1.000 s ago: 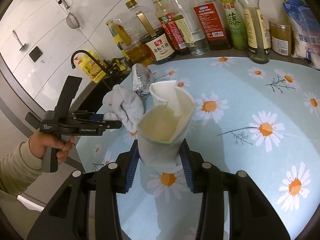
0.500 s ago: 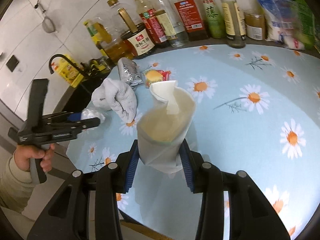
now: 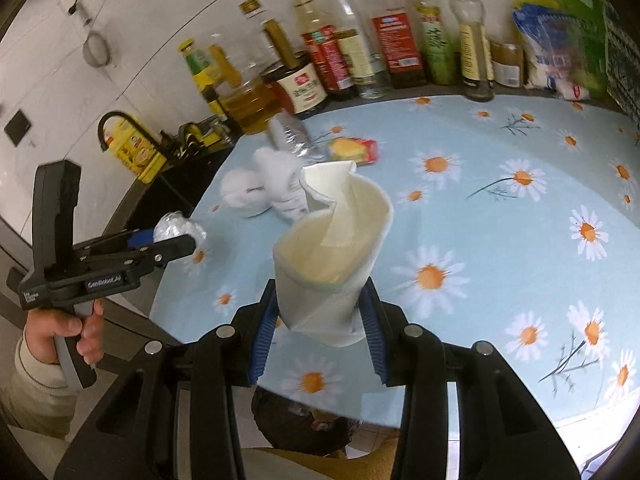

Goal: Collect trash
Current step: 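Carry the paper cup and wrapped tissue ball down over the black bin, then open both grippers to drop the cup and tissue ball into the bin, then raise both tools back above the table, then grasp a crumpled white tissue with the right gripper while the left grasps another tissue, then carry both crumpled tissues down over the black bin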

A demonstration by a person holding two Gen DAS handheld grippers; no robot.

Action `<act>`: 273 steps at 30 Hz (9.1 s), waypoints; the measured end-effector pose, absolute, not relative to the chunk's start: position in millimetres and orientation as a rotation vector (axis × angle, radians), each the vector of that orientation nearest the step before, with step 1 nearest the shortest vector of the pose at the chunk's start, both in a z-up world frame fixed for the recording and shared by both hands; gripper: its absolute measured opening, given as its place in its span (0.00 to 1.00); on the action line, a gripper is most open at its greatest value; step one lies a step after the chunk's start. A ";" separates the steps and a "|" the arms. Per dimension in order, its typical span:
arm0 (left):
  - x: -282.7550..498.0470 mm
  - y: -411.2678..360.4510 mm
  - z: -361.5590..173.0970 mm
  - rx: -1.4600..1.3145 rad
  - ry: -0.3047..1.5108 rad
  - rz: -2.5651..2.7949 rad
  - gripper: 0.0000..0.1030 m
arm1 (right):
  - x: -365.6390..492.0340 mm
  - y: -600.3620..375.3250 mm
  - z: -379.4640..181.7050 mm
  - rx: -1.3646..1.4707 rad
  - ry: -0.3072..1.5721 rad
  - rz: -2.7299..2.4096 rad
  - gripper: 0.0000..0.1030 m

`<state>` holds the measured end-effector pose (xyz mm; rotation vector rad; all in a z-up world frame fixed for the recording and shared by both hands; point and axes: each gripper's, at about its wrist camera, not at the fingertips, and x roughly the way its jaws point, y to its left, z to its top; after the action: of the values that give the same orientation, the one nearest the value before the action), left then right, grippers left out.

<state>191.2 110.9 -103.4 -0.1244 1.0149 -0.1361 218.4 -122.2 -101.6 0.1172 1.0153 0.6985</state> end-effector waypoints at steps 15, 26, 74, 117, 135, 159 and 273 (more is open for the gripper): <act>132.4 130.5 -116.8 -0.094 1.052 -0.223 0.53 | 144.5 -74.7 -103.8 0.133 1.041 0.691 0.40; 92.6 136.8 -141.5 -0.126 1.109 -0.280 0.53 | 97.5 -58.4 -121.6 0.143 1.096 0.685 0.40; 39.6 140.8 -361.9 -0.261 1.617 -0.186 0.53 | 45.4 -32.7 -337.4 0.167 1.621 0.639 0.41; 35.4 165.5 -341.9 -0.345 1.558 -0.132 0.76 | 33.5 -36.9 -292.3 0.141 1.518 0.554 0.57; 31.5 180.0 -262.4 -0.366 1.365 -0.196 0.76 | 35.2 -18.8 -195.3 0.076 1.283 0.620 0.57; 73.9 211.1 -147.2 -0.381 1.061 -0.143 0.76 | 150.1 -30.7 -102.7 0.057 1.077 0.585 0.57; 234.9 103.1 -109.4 -0.235 1.047 0.040 0.41 | 295.7 -133.0 -143.5 0.258 1.143 0.845 0.26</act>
<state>234.9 103.1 -109.4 -0.2352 1.0474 0.0397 295.7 -133.0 -143.5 0.2576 1.1434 0.8452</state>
